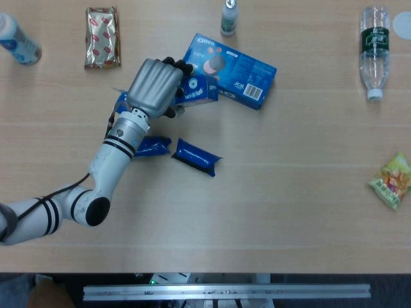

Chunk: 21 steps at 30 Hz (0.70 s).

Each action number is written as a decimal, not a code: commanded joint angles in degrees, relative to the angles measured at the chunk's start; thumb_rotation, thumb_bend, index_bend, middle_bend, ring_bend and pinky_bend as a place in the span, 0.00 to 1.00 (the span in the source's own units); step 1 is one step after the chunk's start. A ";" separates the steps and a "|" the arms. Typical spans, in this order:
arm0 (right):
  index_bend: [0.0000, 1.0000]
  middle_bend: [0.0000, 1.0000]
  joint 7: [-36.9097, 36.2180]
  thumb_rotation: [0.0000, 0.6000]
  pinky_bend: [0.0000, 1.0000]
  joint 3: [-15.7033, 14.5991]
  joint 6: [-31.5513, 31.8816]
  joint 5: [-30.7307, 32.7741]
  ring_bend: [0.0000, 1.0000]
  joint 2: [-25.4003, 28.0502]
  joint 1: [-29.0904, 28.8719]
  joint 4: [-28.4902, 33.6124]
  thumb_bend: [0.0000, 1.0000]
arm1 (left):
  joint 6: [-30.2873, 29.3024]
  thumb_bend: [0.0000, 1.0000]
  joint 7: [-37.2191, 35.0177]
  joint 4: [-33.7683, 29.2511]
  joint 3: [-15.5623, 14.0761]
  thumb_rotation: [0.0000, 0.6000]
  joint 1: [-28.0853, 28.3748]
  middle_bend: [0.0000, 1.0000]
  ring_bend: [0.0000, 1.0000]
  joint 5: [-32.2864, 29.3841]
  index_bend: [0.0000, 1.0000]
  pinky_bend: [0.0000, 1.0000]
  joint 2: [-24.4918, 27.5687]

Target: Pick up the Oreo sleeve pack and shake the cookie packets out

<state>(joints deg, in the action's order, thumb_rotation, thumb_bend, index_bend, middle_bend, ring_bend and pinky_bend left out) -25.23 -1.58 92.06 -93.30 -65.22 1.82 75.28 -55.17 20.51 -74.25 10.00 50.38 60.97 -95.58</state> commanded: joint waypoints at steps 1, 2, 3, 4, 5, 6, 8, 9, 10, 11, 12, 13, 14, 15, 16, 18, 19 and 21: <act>0.73 0.68 0.12 1.00 0.72 0.02 0.05 -0.06 0.71 0.03 -0.02 0.12 0.30 | 1.24 0.15 3.94 1.19 -1.94 1.00 -0.13 0.38 0.35 -0.15 0.38 0.52 0.71; 0.73 0.68 0.22 1.00 0.72 0.01 0.09 -0.12 0.71 0.04 -0.03 0.21 0.30 | 1.76 0.15 5.66 1.23 -2.36 1.00 -0.10 0.38 0.35 -0.93 0.38 0.52 0.77; 0.73 0.68 0.32 1.00 0.72 -0.03 0.07 -0.17 0.71 0.07 -0.03 0.30 0.30 | 2.11 0.15 7.00 1.24 -2.58 1.00 -0.05 0.37 0.35 -1.67 0.37 0.52 0.80; 0.73 0.68 0.43 1.00 0.72 -0.08 0.06 -0.24 0.71 0.13 -0.03 0.40 0.30 | 2.34 0.15 8.46 1.25 -2.72 1.00 0.00 0.37 0.34 -2.61 0.36 0.51 0.78; 0.73 0.68 0.53 1.00 0.72 -0.12 0.07 -0.27 0.71 0.22 0.00 0.54 0.30 | 2.67 0.15 10.58 1.24 -2.84 1.00 0.09 0.34 0.32 -4.20 0.32 0.49 0.72; 0.73 0.68 0.59 1.00 0.72 -0.13 0.11 -0.24 0.71 0.30 0.04 0.66 0.30 | 2.95 0.15 12.25 1.16 -2.88 1.00 0.20 0.31 0.29 -5.66 0.27 0.48 0.68; 0.73 0.68 0.67 1.00 0.72 -0.06 0.33 -0.15 0.71 0.48 0.16 0.91 0.30 | 3.45 0.15 15.65 0.66 -2.77 1.00 0.52 0.25 0.24 -9.13 0.19 0.45 0.67; 0.73 0.68 0.72 1.00 0.72 -0.04 0.40 -0.12 0.71 0.55 0.21 0.97 0.30 | 3.42 0.15 16.96 0.46 -2.71 1.00 0.65 0.21 0.22 -10.44 0.15 0.44 0.68; 0.73 0.68 0.75 1.00 0.72 -0.04 0.44 -0.09 0.71 0.61 0.26 1.01 0.30 | 3.24 0.15 18.07 0.19 -2.57 1.00 0.72 0.17 0.19 -11.72 0.10 0.43 0.71; 0.73 0.68 0.78 1.00 0.72 -0.04 0.47 -0.06 0.71 0.67 0.30 1.07 0.30 | 2.80 0.15 19.06 -0.30 -2.20 1.00 0.75 0.15 0.18 -13.26 0.07 0.42 0.78; 0.73 0.68 0.80 1.00 0.72 -0.03 0.48 -0.07 0.71 0.69 0.29 1.12 0.30 | 2.33 0.15 19.21 -0.71 -1.80 1.00 0.68 0.13 0.16 -13.99 0.04 0.41 0.86; 0.73 0.68 0.80 1.00 0.72 -0.02 0.51 -0.08 0.71 0.72 0.29 1.16 0.30 | 1.79 0.15 18.87 -1.16 -1.35 1.00 0.49 0.12 0.16 -14.38 0.02 0.41 0.98; 0.73 0.68 0.78 1.00 0.72 0.00 0.54 -0.10 0.71 0.72 0.29 1.16 0.30 | 1.23 0.15 18.04 -1.69 -0.84 1.00 0.18 0.11 0.15 -14.50 0.01 0.41 1.18; 0.73 0.68 0.74 1.00 0.72 0.03 0.54 -0.09 0.71 0.70 0.27 1.11 0.30 | 0.33 0.15 16.14 -2.47 0.05 1.00 -0.47 0.11 0.15 -14.38 0.01 0.41 1.47; 0.73 0.68 0.73 1.00 0.72 0.05 0.50 -0.07 0.71 0.67 0.26 1.06 0.30 | -0.37 0.15 14.32 -3.11 0.78 1.00 -1.07 0.11 0.15 -14.17 0.01 0.41 1.72; 0.73 0.68 0.66 1.00 0.72 0.14 0.42 0.05 0.71 0.59 0.20 0.92 0.30 | -2.08 0.15 9.78 -5.07 2.41 1.00 -2.76 0.12 0.15 -13.57 0.01 0.41 2.63; 0.73 0.68 0.64 1.00 0.72 0.18 0.38 0.09 0.71 0.55 0.17 0.85 0.30 | -2.62 0.15 7.85 -6.12 2.94 1.00 -3.55 0.12 0.15 -13.24 0.01 0.41 3.25; 0.73 0.68 0.61 1.00 0.72 0.26 0.28 0.20 0.71 0.49 0.12 0.74 0.30 | -3.84 0.15 3.76 -8.77 3.66 1.00 -5.53 0.14 0.16 -12.22 0.02 0.41 5.05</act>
<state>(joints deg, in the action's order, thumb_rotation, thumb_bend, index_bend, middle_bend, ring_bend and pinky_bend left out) -24.62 -1.32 92.35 -93.10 -64.73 1.94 76.02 -56.53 30.10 -79.24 11.57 47.79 47.42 -92.85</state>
